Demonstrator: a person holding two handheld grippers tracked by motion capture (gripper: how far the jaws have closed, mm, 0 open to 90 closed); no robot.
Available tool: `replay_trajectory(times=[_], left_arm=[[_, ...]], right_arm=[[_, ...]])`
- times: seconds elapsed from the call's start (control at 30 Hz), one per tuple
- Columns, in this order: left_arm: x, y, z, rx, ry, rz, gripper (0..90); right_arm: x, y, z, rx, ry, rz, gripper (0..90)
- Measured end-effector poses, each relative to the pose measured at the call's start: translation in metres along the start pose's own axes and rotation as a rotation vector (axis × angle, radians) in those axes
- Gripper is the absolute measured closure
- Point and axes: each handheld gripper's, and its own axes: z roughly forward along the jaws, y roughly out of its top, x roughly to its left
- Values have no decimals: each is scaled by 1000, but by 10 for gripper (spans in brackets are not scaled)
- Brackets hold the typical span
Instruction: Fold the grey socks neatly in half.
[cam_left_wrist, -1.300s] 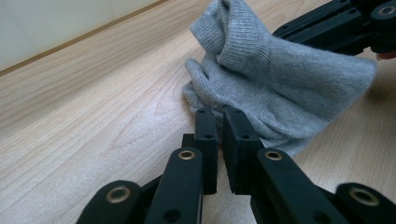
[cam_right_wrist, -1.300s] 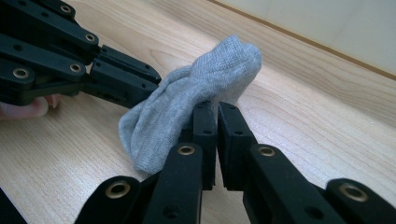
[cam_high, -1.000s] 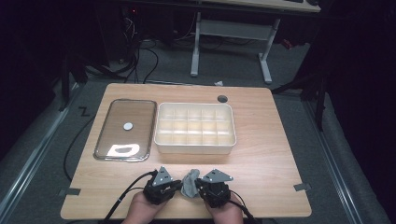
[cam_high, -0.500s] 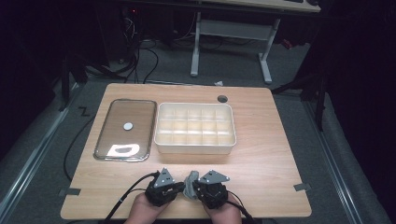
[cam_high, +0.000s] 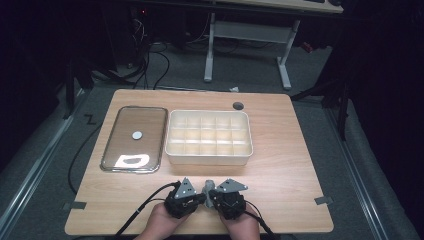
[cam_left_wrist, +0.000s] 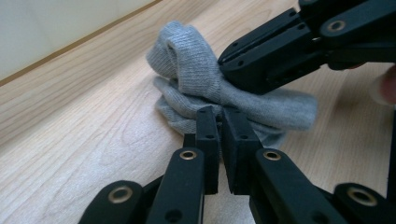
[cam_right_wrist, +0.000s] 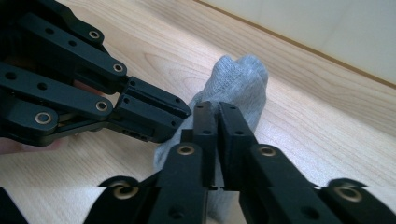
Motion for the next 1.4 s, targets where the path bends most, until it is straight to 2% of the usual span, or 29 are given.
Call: replay_trajectory(times=[0.07,0.13,0.2,0.33,0.43,0.47,0.5,0.53,0.63,0.77,0.93,1.0,1.1,1.2,1.3,1.4], left_arm=[[0,-2,-2,6,4,6,847],[2,-4,-6,-2,6,-6,825],[4,-5,-9,-14,18,-16,770],[9,-6,-17,-57,45,-28,695],[13,-4,-24,-103,57,-43,685],[14,-3,-27,-119,62,-46,690],[14,-2,-29,-132,70,-50,770],[14,1,-31,-151,74,-49,900],[12,12,-34,-177,63,-34,900],[8,29,-26,-173,39,-21,900],[3,38,-8,-152,10,-17,895],[4,36,-1,-127,12,-18,893],[10,25,13,-73,21,-36,900],[15,18,15,-98,1,-59,900],[15,18,15,-98,17,-50,900],[15,17,16,-106,15,-49,900]], right_arm=[[1,-5,4,-1,14,-7,900],[2,-9,6,-22,16,-8,900],[2,-9,6,-27,21,-4,900],[2,-11,8,-38,32,7,900],[1,-12,8,-45,32,11,900],[1,-12,8,-46,34,11,900],[1,-12,8,-49,37,12,900],[0,-12,8,-50,39,13,900],[0,-14,8,-58,41,15,900],[0,-15,9,-71,45,9,900],[-1,-18,9,-85,54,17,900],[-1,-18,9,-84,53,11,900],[-1,-18,8,-88,56,-1,900],[1,-21,7,-107,42,-15,900],[1,-20,-1,-116,44,-1,900],[10,-22,-17,-135,80,-29,900]])
